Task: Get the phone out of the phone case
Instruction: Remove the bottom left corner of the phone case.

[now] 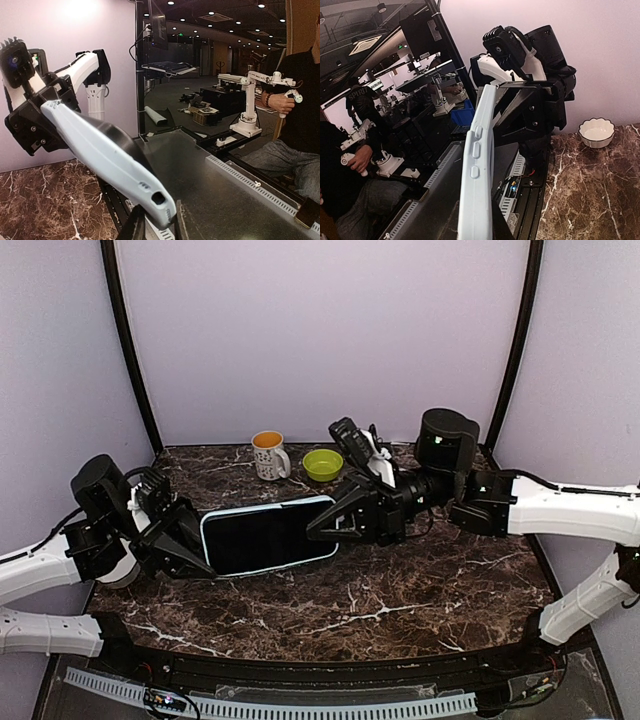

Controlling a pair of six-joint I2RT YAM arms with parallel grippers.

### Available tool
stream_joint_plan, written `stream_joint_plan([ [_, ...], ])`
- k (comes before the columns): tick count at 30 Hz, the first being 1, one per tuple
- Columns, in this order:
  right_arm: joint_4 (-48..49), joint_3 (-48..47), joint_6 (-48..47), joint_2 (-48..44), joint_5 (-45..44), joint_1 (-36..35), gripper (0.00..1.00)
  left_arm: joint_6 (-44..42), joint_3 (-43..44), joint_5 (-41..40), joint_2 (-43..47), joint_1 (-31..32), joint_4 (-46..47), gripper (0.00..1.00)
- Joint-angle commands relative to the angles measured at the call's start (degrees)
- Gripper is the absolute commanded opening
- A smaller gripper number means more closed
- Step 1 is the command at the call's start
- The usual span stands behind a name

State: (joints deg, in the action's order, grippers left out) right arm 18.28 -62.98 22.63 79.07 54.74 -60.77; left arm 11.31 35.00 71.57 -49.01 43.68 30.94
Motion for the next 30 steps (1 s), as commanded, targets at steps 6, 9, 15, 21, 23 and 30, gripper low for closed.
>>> stream_joint_plan([
  [6,3.7,-3.7,1.0,-0.5,7.8,-1.8,0.0,-5.1,3.3,0.9,-5.6,-0.4,-3.2,0.2],
  [9,3.3,-3.6,0.9,-0.9,8.3,-1.8,0.0,-5.4,3.6,0.5,-5.4,-1.6,-3.6,0.19],
  [15,1.8,-4.0,0.4,-0.8,9.6,-2.0,0.0,-8.0,5.1,1.1,-6.6,-4.2,-7.1,0.16],
  [21,-0.4,-4.7,-0.8,-0.9,10.2,-2.0,0.0,-10.4,7.3,3.0,-8.2,-6.4,-10.6,0.16],
  [23,-1.0,-4.8,-1.1,-0.9,10.5,-2.0,0.0,-11.6,8.1,3.3,-8.6,-7.1,-12.1,0.17],
  [30,-2.1,-4.9,-2.3,-1.3,10.2,-2.0,0.0,-13.7,8.6,2.6,-9.6,-9.7,-13.5,0.13],
])
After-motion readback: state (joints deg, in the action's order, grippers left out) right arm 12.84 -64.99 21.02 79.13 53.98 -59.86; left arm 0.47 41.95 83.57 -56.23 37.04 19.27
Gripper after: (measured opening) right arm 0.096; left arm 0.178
